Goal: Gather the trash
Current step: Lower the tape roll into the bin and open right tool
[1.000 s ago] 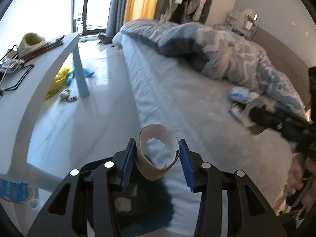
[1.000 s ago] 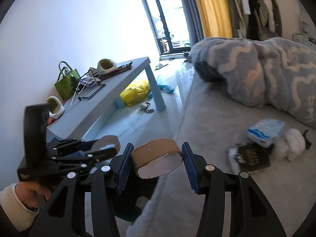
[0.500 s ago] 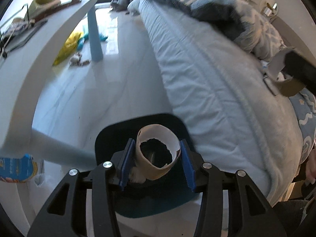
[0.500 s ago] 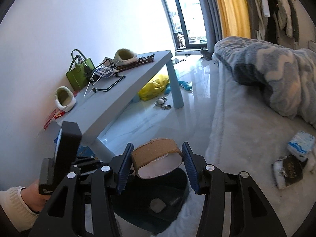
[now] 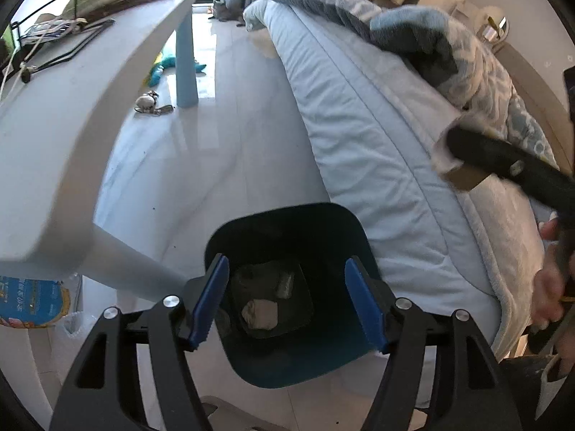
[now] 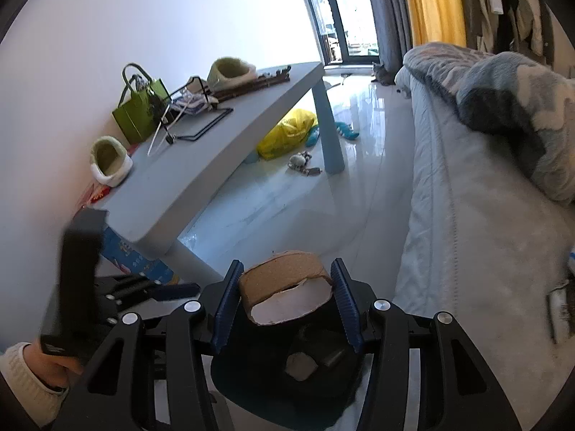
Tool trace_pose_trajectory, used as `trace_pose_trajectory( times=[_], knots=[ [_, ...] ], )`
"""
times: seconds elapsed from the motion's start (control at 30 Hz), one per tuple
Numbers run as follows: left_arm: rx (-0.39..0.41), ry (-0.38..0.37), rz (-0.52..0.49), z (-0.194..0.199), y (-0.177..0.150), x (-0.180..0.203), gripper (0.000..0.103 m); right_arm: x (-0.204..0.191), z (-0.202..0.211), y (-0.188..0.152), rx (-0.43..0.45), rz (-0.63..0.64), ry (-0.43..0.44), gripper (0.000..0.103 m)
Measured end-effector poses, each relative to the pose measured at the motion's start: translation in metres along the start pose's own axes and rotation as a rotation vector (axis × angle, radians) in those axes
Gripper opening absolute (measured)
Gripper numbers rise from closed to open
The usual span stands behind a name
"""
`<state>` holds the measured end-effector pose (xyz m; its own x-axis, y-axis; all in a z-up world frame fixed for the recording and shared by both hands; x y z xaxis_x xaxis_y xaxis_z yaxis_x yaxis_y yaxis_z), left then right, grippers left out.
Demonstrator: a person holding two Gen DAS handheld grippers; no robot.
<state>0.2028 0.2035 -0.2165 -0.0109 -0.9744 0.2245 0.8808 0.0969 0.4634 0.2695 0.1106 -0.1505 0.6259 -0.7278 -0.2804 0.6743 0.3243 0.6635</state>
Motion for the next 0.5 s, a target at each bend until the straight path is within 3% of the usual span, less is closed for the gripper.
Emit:
trace_pose_trajectory(
  times=[0.5],
  knots=[
    [0.156,-0.012,0.053,0.049,0.023,-0.034,0.069,-0.017,-0.066,-0.041,-0.174,0.004,-0.026,0.051]
  ],
)
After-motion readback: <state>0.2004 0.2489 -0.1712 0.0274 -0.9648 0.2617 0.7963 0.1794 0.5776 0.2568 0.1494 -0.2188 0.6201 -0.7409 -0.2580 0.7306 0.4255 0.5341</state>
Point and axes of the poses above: each gripper's, at about its wrist camera, not at the fingertips, and z roughly against the way its jaws point, x to its right, y to its top, the point moved 10 cm from there along -z, roughly the way its jaws point, and after that the axes turned 1 degree about y, right-handed, at the moved point
